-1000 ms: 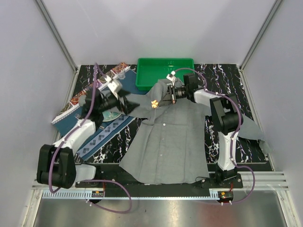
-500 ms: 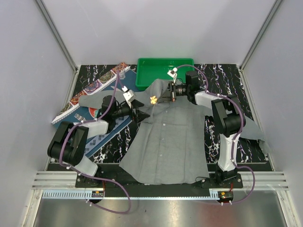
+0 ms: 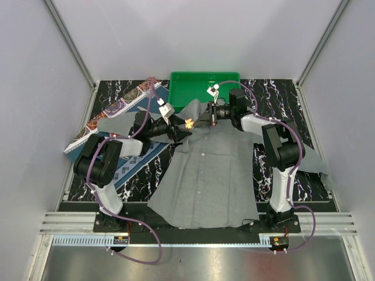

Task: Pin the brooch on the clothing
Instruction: Pin the brooch onto the flattened clothing.

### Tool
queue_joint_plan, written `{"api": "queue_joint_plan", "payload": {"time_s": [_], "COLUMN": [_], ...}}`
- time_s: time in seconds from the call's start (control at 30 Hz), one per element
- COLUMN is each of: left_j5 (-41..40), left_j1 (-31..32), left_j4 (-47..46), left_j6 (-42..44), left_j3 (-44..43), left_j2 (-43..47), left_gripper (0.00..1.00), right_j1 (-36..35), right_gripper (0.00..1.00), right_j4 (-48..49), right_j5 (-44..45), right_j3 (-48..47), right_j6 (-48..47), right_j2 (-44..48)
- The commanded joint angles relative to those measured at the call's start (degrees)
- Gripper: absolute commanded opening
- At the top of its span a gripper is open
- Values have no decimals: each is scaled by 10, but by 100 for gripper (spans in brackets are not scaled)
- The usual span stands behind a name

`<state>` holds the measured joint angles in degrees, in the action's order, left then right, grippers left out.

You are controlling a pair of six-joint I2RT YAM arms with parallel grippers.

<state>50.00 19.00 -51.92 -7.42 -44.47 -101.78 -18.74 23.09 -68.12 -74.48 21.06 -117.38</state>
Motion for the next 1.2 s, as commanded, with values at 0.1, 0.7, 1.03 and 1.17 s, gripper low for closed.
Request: {"api": "queue_joint_plan", "payload": {"time_s": [0.1,0.7,1.03,1.17], "left_j5": [28,67,61,64], "left_j1": [8,9,9,11], "left_j4": [-66,-75,-79,-80], "left_j6": [6,-29,-47,-50], "left_j3": [-45,-50,-63,-66], "left_j2": [-12,-3,-4,-4], "left_gripper": [65,51,50,55], "right_j1": [-4,-3,-2,-2], "right_gripper": [0,0,0,0], "right_j4": [48,36,8,7], "right_j5": [0,-1,3,3], "right_j3": [-30,-44,-46,-49], "right_j6": [32,34,7,6], "right_j2": [8,-3,-6,-7]}}
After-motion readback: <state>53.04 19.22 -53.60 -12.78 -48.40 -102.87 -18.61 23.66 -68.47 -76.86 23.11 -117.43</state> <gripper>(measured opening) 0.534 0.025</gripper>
